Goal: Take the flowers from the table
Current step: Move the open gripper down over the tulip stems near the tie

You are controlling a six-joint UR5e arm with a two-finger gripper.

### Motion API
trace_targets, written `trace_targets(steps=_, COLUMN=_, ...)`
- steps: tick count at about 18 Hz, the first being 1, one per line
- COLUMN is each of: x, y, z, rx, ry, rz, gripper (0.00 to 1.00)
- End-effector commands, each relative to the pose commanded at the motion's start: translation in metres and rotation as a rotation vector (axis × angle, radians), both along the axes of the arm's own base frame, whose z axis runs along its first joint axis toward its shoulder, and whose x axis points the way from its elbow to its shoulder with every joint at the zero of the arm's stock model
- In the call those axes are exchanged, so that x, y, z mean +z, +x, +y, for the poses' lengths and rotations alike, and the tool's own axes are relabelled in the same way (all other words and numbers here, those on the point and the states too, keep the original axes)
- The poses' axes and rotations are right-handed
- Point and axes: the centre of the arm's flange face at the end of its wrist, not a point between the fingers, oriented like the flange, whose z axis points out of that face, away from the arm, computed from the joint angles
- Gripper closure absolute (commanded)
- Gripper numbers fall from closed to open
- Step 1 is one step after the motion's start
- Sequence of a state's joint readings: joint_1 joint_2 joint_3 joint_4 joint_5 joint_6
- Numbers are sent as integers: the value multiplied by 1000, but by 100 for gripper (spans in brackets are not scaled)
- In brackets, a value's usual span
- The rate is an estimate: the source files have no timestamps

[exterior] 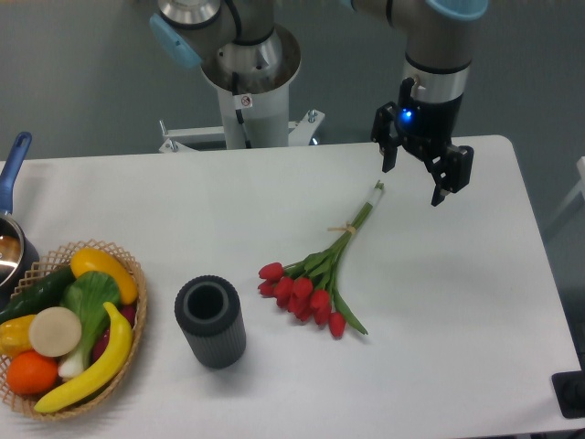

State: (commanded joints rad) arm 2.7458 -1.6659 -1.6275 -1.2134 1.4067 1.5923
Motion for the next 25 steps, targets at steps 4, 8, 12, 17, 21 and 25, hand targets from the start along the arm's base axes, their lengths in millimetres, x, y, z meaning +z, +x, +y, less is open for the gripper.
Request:
trace_targets(steps=4, x=-6, y=3, z=3, rx=2, ry=1, rz=-11, gripper=0)
trace_targets(steps=8, x=-22, y=11, z=6, rx=37, ry=-5, rz=-45, gripper=0)
trace_targets(steps=12, x=-47, y=27, z=24, rx=211, ry=4, rz=-107, gripper=0)
trace_targets(steps=17, x=-108, y=48, z=41, rx=204, ry=-18, rz=-146, gripper=0)
trace_targets(steps=21, x=-153, y=53, z=38, rx=205, ry=-68, rz=-218, gripper=0)
trace_targets(steps=25, x=-187, y=52, z=39, rx=205, ry=-102, rz=-270, gripper=0)
